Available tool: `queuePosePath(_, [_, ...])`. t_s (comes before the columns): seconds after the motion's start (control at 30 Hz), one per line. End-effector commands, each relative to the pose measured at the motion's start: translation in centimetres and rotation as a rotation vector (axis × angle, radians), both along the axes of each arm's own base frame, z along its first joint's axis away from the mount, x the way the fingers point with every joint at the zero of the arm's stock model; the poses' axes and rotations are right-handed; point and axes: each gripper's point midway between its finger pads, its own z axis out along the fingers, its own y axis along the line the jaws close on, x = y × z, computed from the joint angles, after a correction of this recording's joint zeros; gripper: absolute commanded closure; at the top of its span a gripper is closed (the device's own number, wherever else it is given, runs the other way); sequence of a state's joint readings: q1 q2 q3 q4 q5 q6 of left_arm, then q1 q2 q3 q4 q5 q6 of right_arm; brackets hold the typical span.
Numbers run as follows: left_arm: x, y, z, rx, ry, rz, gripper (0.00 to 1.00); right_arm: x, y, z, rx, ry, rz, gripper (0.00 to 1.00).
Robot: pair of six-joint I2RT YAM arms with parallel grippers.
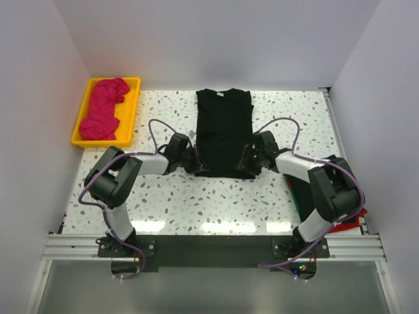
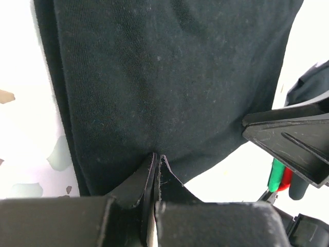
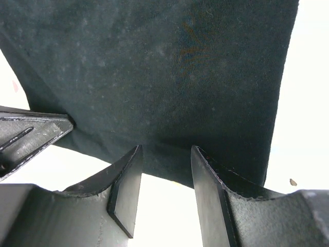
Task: Fold and stack the t-shirts
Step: Fold the tshirt
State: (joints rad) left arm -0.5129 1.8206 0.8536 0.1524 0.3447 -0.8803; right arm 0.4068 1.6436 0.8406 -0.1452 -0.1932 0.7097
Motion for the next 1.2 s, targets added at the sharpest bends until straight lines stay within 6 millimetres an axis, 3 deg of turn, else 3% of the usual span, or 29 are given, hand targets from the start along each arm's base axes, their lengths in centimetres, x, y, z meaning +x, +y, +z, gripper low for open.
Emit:
queuePosePath(0.0, [-1.1,0.8,-1.2,0.020,0.015,0.002,1.00,-2.0,-1.5,-1.5,-0.058,0.039,-0.018,0.53])
queuePosePath(0.2, [-2.3,1.5,-1.4,0.025,0.021,0.008,1.00,-2.9,-2.5,-1.6,-0.089,0.043,-0.030,0.54])
queuePosePath(0.57, [-5.5,3.1,-3.7,0.070,0.095,0.016,1.00,-5.6,-2.8,-1.8,-0.047,0.062,-0.022,0.56])
queuePosePath(0.97, [-10.9,4.7,-4.0,0.071,0.142,0.007,1.00,-11.1,-2.9,-0.9,0.014,0.077,0.022,0.56])
queuePosePath(1.17, [-12.9,4.6,-2.5,0.066,0.130,-0.009,1.00,-13.8,-3.6,-0.1,0.035,0.089,0.025,0.56])
